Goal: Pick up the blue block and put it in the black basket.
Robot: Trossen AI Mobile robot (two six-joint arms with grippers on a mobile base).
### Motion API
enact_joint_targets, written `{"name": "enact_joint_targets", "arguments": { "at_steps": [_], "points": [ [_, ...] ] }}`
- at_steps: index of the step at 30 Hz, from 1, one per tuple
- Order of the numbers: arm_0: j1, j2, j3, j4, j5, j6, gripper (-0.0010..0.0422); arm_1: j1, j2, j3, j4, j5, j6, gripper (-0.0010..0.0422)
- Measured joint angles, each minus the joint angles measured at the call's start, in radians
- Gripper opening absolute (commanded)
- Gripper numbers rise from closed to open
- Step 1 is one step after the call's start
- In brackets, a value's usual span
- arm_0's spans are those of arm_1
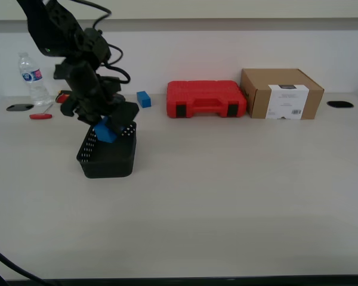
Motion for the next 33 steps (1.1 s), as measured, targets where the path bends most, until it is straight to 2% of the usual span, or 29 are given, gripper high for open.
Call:
{"name": "enact_joint_targets", "arguments": {
  "at_steps": [2,4,7,9,11,13,14,15,16,17,18,21,23,24,25,26,28,33],
  "points": [
    [0.000,0.000,0.000,0.000,0.000,0.000,0.0000,-0.045,0.103,0.013,0.054,-0.017,-0.003,0.0000],
    [0.000,0.000,0.000,-0.001,0.000,0.000,0.0000,-0.051,0.179,0.045,0.043,-0.023,-0.004,0.0000],
    [0.000,0.000,0.000,0.000,0.000,0.000,0.0000,-0.046,0.208,0.098,-0.015,0.090,-0.007,0.0013],
    [0.000,0.000,0.000,0.000,-0.001,0.000,0.0000,-0.046,0.200,0.122,-0.037,0.115,-0.007,0.0054],
    [0.000,0.000,0.000,0.000,-0.001,0.000,0.0000,-0.046,0.203,0.148,-0.105,0.121,0.008,0.0131],
    [0.000,0.000,0.000,0.000,0.000,0.000,0.0000,-0.044,0.206,0.160,-0.130,0.120,0.005,0.0285],
    [0.001,0.000,0.000,0.000,0.000,0.000,0.0000,-0.043,0.206,0.160,-0.132,0.116,0.001,0.0319],
    [0.001,0.000,0.000,0.000,-0.001,0.000,0.0000,-0.042,0.206,0.164,-0.151,0.093,-0.020,0.0372],
    [0.000,0.000,0.000,0.000,0.000,0.000,0.0000,-0.043,0.206,0.167,-0.167,0.079,-0.038,0.0404],
    [-0.001,0.000,0.000,0.000,-0.001,0.000,0.0000,-0.043,0.206,0.174,-0.183,0.075,-0.053,0.0411],
    [0.000,0.000,0.000,0.000,0.000,0.000,0.0000,-0.043,0.206,0.182,-0.193,0.072,-0.068,0.0382],
    [0.000,0.000,0.000,0.000,0.000,0.000,0.0000,-0.042,0.205,0.203,-0.221,0.077,-0.079,0.0258],
    [0.001,0.000,0.000,0.000,0.000,0.000,0.0000,-0.040,0.195,0.225,-0.269,0.106,-0.090,0.0154],
    [0.000,0.000,0.000,0.000,0.000,0.000,0.0000,-0.040,0.182,0.231,-0.282,0.115,-0.094,0.0116],
    [0.000,0.000,0.000,0.000,0.000,0.000,0.0000,-0.040,0.158,0.232,-0.283,0.118,-0.097,0.0043],
    [0.001,0.000,0.000,0.000,0.000,0.000,0.0000,-0.041,0.135,0.233,-0.264,0.103,-0.074,-0.0005],
    [0.000,0.000,0.000,0.000,0.000,0.000,0.0000,-0.042,0.127,0.229,-0.225,0.042,-0.032,-0.0004],
    [0.000,0.000,0.000,0.000,0.000,0.000,0.0000,-0.042,0.126,0.225,-0.202,0.045,-0.026,0.0000]
  ]
}}
